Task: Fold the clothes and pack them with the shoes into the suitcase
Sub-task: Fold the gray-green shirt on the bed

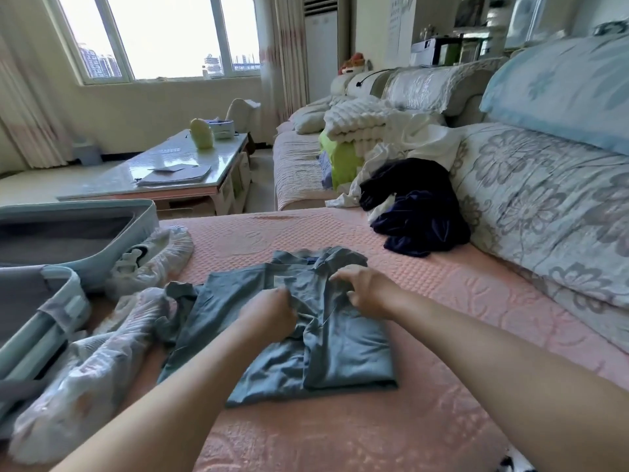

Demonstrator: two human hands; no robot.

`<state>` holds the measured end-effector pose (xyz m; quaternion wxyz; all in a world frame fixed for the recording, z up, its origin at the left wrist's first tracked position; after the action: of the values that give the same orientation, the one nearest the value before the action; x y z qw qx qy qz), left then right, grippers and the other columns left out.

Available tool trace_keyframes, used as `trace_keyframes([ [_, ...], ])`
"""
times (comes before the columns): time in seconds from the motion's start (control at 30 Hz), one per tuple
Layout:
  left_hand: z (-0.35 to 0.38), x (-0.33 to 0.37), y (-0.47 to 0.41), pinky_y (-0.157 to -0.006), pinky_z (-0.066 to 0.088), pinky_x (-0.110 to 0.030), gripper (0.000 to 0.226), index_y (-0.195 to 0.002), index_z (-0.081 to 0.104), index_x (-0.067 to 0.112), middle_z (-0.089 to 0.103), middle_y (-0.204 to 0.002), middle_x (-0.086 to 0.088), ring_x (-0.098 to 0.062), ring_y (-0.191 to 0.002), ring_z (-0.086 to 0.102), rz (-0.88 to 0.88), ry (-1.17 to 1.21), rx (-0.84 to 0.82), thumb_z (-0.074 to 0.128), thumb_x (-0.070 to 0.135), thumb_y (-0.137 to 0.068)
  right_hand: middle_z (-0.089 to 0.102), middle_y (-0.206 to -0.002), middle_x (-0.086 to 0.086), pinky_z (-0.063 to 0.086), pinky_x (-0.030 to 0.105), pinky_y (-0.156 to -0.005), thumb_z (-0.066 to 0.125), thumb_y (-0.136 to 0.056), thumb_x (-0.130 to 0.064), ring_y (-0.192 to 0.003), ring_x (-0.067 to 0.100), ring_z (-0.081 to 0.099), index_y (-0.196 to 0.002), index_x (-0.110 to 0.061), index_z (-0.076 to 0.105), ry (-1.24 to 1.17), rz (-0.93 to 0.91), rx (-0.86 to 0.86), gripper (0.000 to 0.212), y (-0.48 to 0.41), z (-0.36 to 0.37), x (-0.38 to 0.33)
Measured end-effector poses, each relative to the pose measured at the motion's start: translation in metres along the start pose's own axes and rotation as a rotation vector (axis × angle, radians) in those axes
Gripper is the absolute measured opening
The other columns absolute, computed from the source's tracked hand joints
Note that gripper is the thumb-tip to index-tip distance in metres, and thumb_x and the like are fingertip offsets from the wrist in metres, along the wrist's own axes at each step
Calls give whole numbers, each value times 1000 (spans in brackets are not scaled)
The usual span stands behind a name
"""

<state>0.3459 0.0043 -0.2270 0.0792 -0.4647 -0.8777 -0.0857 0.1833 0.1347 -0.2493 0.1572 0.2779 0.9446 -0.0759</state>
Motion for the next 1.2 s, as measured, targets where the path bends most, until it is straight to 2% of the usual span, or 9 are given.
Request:
trace_keyframes([
  [0.1, 12, 7, -30, -79, 48, -33, 28, -128, 51, 25, 55, -125, -5, -24, -111, 55, 61, 0, 86, 45, 28, -100, 45, -148, -4, 42, 33, -105, 49, -90, -7, -128, 22, 52, -142, -28, 52, 55, 56, 39, 57, -6, -2, 25],
  [0.23, 22, 13, -71, -96, 46, -42, 39, -139, 42, 20, 48, -134, -10, -30, -125, 45, 151, -78, 193, 46, 18, -100, 37, -152, 1, 45, 41, -102, 44, -94, -9, -128, 32, 53, -151, -29, 36, 30, 150, 123, 60, -30, -1, 40],
  [0.4, 36, -6, -110, -111, 33, -43, 57, -155, 22, 22, 35, -154, -9, -30, -139, 35, 112, -69, 13, 42, 30, -103, 33, -157, 6, 36, 42, -109, 37, -94, -11, -136, 34, 42, -154, -24, 28, 140, 279, 110, 62, -63, 6, 51],
  [0.6, 25, -40, -127, -92, 50, -38, 43, -122, 62, 25, 61, -125, -5, -28, -112, 58, 66, 25, 62, 42, 7, -88, 60, -127, 11, 32, 45, -103, 38, -94, -16, -122, 32, 48, -116, -17, 58, 191, 249, 202, 30, -98, 16, 58],
  [0.73, 10, -54, -128, -86, 52, -35, 32, -115, 63, 19, 66, -117, -5, -26, -107, 62, -84, -350, -118, 51, 22, -85, 64, -119, 9, 32, 44, -100, 39, -96, -18, -115, 31, 50, -117, -20, 57, 291, 130, 216, 27, -115, 28, 49],
  [0.8, 9, -46, -129, -89, 51, -37, 35, -120, 59, 15, 63, -120, -6, -26, -109, 60, -62, -403, -96, 51, 24, -87, 59, -125, 5, 31, 45, -103, 41, -96, -20, -119, 28, 46, -119, -23, 55, 322, 132, 161, 27, -121, 37, 50],
  [0.93, 14, -12, -153, -97, 44, -41, 48, -139, 44, 17, 53, -134, -11, -30, -119, 50, 105, -63, 61, 47, 12, -91, 56, -126, 4, 32, 43, -103, 46, -98, -29, -119, 27, 47, -119, -26, 56, 278, 164, 222, 24, -123, 41, 61],
  [1.07, 37, 15, -177, -112, 33, -41, 53, -151, 33, 20, 42, -150, -9, -30, -137, 39, 160, 156, 3, 45, 34, -102, 56, -124, 5, 33, 39, -100, 52, -94, -30, -118, 28, 50, -118, -23, 61, 142, 173, 299, 27, -118, 42, 73],
  [1.2, 54, 11, -188, -102, 40, -41, 35, -125, 64, 23, 64, -125, -1, -24, -120, 53, 222, 220, 135, 58, 40, -95, 60, -116, 4, 34, 38, -95, 54, -91, -30, -113, 28, 53, -108, -21, 66, 123, 173, 331, 22, -115, 42, 81],
])
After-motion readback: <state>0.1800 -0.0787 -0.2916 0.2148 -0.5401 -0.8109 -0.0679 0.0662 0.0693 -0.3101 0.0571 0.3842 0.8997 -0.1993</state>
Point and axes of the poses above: each hand's wrist, its own y-axis away from the middle knuckle, its own z-axis out of the palm, x = y × z, the point moved 2 cm from there along -y, towards the middle knuckle
